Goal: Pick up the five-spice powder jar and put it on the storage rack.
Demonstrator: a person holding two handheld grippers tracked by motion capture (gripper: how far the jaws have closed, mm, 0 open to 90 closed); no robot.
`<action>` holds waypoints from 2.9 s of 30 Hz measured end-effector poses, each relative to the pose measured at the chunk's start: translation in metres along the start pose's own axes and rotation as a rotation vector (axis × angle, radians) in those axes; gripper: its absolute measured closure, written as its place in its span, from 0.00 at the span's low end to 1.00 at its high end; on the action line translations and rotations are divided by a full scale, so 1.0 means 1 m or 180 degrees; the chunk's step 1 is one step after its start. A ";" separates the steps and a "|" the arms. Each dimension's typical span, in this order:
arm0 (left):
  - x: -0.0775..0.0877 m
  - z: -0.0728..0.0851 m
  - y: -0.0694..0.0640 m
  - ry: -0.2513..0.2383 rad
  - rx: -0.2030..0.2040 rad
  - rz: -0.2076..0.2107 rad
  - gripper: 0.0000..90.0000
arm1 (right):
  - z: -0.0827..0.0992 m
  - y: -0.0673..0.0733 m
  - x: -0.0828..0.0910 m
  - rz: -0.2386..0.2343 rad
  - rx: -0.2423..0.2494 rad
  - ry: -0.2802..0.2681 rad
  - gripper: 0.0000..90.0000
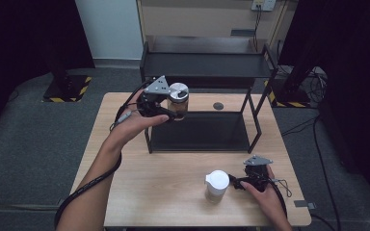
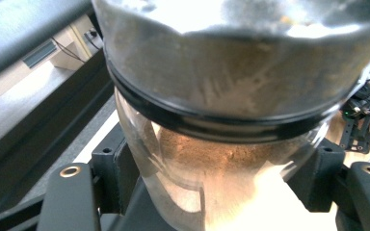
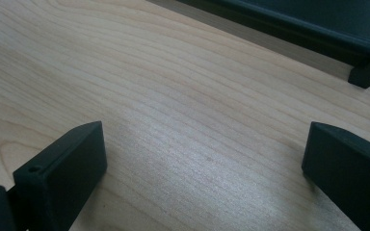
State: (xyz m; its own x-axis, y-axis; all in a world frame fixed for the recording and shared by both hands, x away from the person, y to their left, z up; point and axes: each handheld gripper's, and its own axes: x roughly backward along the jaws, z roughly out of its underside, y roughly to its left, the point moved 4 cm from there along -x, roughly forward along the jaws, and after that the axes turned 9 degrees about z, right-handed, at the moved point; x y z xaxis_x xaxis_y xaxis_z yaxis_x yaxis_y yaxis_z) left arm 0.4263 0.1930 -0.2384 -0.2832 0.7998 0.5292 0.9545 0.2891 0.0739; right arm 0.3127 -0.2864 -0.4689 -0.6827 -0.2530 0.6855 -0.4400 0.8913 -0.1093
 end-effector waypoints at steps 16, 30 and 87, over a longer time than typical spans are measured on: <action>0.017 -0.045 0.002 -0.0088 0.0159 -0.0189 0.32 | 0.000 0.000 0.000 -0.0001 -0.0003 0.0002 0.03; 0.017 -0.090 -0.004 0.0025 0.0255 -0.0525 0.32 | 0.000 0.000 0.000 -0.0002 -0.0005 0.0002 0.03; -0.038 -0.094 0.056 -0.0198 0.1170 -0.1005 0.32 | 0.000 0.000 0.000 -0.0002 -0.0004 0.0002 0.03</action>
State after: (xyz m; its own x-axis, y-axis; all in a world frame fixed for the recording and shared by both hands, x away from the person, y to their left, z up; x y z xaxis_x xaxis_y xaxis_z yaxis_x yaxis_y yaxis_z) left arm 0.4998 0.1292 -0.1750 -0.5693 0.6698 0.4766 0.7278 0.6803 -0.0868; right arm 0.3126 -0.2865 -0.4688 -0.6821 -0.2534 0.6859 -0.4397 0.8916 -0.1079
